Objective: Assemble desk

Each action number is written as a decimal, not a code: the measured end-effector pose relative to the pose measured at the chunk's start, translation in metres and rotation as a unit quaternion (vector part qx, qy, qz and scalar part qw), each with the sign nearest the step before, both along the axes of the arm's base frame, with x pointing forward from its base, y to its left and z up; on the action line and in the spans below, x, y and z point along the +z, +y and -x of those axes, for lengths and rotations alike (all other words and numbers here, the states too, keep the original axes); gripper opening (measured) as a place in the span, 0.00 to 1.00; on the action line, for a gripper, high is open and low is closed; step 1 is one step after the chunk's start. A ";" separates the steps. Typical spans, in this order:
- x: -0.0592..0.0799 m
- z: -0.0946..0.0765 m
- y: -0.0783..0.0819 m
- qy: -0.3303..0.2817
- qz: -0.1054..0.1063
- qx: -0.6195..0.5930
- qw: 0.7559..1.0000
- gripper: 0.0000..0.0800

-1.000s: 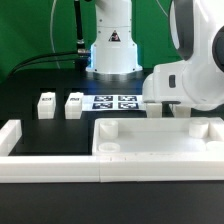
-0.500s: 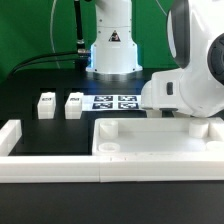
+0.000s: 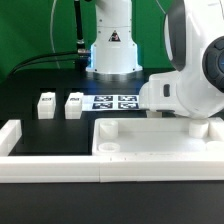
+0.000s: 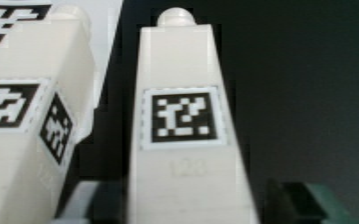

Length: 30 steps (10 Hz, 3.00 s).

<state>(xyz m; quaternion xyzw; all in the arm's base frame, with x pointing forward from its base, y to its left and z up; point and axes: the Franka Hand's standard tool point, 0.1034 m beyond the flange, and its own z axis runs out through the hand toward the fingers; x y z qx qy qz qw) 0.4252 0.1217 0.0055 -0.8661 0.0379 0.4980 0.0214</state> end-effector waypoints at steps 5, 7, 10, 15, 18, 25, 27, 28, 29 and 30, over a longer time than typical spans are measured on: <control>0.012 -0.003 0.000 0.000 -0.003 0.001 1.000 0.36; 0.045 -0.010 -0.002 0.008 -0.010 0.005 1.000 0.36; 0.063 -0.026 -0.003 0.011 -0.019 0.009 1.000 0.36; 0.067 -0.040 -0.007 -0.104 -0.042 0.014 0.994 0.36; 0.092 -0.071 -0.009 -0.188 -0.052 0.016 0.981 0.36; 0.135 -0.112 -0.014 -0.403 -0.039 0.006 0.914 0.36; 0.136 -0.123 -0.014 -0.476 -0.033 0.001 0.879 0.36; 0.135 -0.124 -0.015 -0.500 -0.031 0.000 0.866 0.36; 0.136 -0.129 -0.015 -0.533 -0.028 -0.001 0.845 0.36; 0.135 -0.128 -0.016 -0.546 -0.026 -0.001 0.837 0.36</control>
Offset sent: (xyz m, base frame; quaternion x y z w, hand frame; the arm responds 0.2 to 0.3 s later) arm -0.0046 0.0083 0.0148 0.0115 -0.0145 0.0022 0.9998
